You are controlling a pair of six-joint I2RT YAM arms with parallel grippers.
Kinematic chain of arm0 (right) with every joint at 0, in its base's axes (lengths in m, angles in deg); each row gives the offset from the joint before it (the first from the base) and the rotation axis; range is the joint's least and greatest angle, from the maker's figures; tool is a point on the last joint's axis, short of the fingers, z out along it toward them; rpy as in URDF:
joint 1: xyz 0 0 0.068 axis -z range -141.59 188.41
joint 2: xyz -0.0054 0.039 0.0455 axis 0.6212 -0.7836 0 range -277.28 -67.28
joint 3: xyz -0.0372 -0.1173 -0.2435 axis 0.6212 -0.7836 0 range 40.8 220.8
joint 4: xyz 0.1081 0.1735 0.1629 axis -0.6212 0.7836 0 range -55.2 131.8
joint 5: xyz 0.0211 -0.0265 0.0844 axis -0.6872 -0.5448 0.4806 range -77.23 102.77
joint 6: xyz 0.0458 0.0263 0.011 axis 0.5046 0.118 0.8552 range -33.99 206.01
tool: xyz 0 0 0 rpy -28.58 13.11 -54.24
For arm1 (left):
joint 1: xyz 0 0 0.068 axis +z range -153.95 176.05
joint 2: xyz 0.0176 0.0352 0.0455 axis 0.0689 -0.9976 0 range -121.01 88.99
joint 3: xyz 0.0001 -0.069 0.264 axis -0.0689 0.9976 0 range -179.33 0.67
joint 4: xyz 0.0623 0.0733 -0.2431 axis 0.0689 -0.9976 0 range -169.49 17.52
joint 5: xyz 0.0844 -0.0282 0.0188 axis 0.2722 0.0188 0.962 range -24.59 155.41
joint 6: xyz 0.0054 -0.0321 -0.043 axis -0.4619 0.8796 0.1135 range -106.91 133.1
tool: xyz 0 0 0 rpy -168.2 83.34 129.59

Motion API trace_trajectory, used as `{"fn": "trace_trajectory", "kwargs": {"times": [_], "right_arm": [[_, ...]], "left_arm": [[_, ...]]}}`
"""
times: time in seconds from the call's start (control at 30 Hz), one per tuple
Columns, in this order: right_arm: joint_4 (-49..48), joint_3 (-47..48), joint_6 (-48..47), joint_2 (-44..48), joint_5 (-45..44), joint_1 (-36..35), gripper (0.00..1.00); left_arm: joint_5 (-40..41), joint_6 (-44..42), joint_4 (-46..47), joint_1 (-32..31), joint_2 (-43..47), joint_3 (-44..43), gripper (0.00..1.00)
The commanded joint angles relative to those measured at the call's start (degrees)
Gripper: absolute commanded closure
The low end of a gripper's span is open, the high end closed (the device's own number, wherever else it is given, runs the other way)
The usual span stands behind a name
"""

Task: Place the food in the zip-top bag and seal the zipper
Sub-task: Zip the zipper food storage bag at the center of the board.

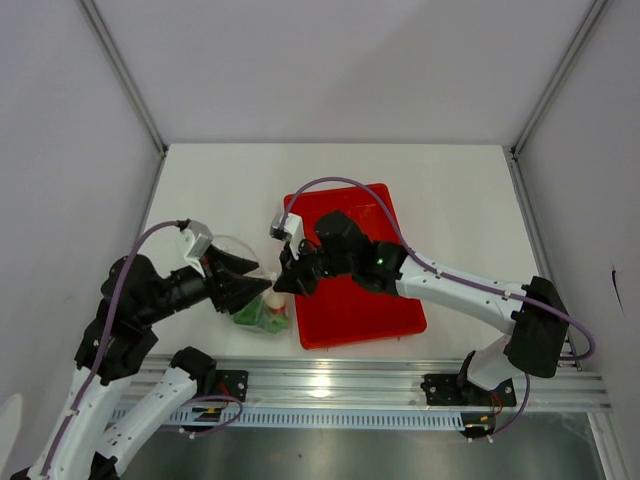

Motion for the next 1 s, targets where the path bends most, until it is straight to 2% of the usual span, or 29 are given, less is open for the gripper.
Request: {"fn": "trace_trajectory", "kwargs": {"times": [0.0, 0.07, 0.17, 0.3, 0.47, 0.57, 0.7, 0.87, 0.97], "right_arm": [[-2.33, 2.99, -0.60, -0.14, 4.97, 0.67, 1.00], [-2.16, 2.90, -0.86, -0.05, 5.67, 0.94, 1.00], [-1.89, 2.81, -1.04, -0.05, 7.69, 1.55, 1.00], [-0.67, 3.34, -1.92, -0.41, 10.94, 2.17, 1.00], [1.62, 4.30, -4.37, -1.02, 13.23, 3.05, 1.00], [2.76, 4.74, -4.82, -1.37, 14.64, 3.93, 1.00], [3.38, 5.01, -6.49, -1.55, 16.83, 5.85, 1.00], [4.78, 5.80, -7.72, -2.07, 20.08, 7.27, 1.00], [5.84, 6.76, -8.68, -2.78, 21.05, 7.71, 1.00]], "left_arm": [[-9.49, -9.48, 2.17, -0.17, -1.30, -0.10, 0.42], [-8.43, -10.01, 2.42, -0.26, -1.30, 0.33, 0.44], [-12.11, -13.17, 4.70, -0.26, -1.04, 3.23, 0.45], [-6.06, -13.96, 2.18, -0.26, -3.23, 2.98, 0.40], [-3.86, -15.73, 1.81, -0.26, -6.48, 1.13, 0.43], [-6.84, -17.83, 1.81, -0.26, -8.59, 1.13, 0.49], [-9.56, -17.75, 2.25, -0.26, -10.09, 2.44, 0.67], [-14.29, -18.97, 3.66, -0.26, -8.95, 4.20, 0.67], [-16.42, -19.86, 3.22, -0.26, -10.26, 3.85, 0.64]]}}
